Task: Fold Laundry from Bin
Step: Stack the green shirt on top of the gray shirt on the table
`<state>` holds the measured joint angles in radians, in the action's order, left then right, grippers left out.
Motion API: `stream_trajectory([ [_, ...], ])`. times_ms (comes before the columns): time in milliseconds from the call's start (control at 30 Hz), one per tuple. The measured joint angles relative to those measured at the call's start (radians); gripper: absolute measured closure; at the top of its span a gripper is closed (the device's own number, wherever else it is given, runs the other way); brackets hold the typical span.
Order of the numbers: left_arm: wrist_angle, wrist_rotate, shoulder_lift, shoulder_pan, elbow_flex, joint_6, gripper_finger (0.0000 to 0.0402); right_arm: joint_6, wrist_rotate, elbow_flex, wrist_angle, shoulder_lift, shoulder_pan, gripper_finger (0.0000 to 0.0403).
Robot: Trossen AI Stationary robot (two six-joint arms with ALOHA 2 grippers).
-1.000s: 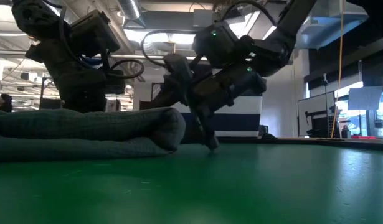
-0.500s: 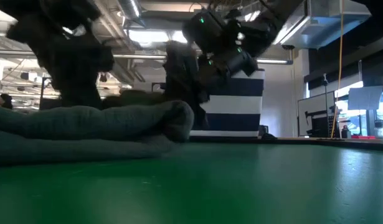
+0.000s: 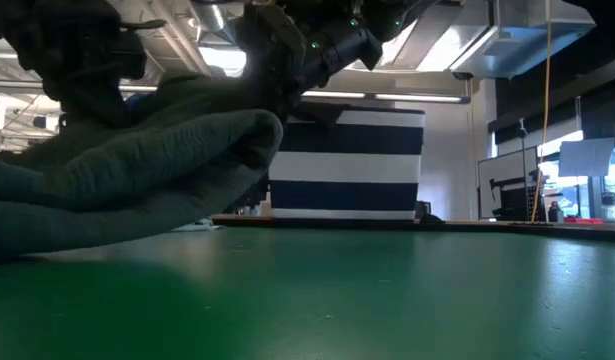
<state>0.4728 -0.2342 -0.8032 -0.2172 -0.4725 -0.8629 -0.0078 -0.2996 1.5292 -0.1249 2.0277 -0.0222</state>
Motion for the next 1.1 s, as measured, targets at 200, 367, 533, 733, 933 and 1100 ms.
stream_trajectory([
  [200, 0.121, 0.253, 0.116, 0.051, -0.003, 0.108, 0.028, -0.028, 0.0, 0.008, 0.014, 0.0, 0.002, 0.0375],
  [367, 0.424, 0.31, 0.215, 0.084, -0.073, 0.21, 0.0259, -0.073, 0.0, 0.009, 0.031, 0.0, 0.005, 0.0375],
  [533, 0.664, 0.201, 0.287, 0.1, -0.201, 0.295, 0.0262, -0.102, 0.001, 0.009, 0.102, 0.0, 0.009, 0.0375],
  [733, 0.837, 0.078, 0.352, 0.1, -0.338, 0.3, 0.0268, -0.105, 0.001, 0.01, 0.189, 0.006, 0.006, 0.0374],
  [933, 0.971, 0.059, 0.389, 0.099, -0.441, 0.21, 0.0269, -0.106, 0.009, 0.049, 0.221, 0.054, -0.012, 0.0374],
  [1100, 1.013, 0.045, 0.388, 0.099, -0.523, 0.19, 0.0269, -0.126, -0.007, 0.209, 0.151, 0.143, -0.037, 0.0374],
])
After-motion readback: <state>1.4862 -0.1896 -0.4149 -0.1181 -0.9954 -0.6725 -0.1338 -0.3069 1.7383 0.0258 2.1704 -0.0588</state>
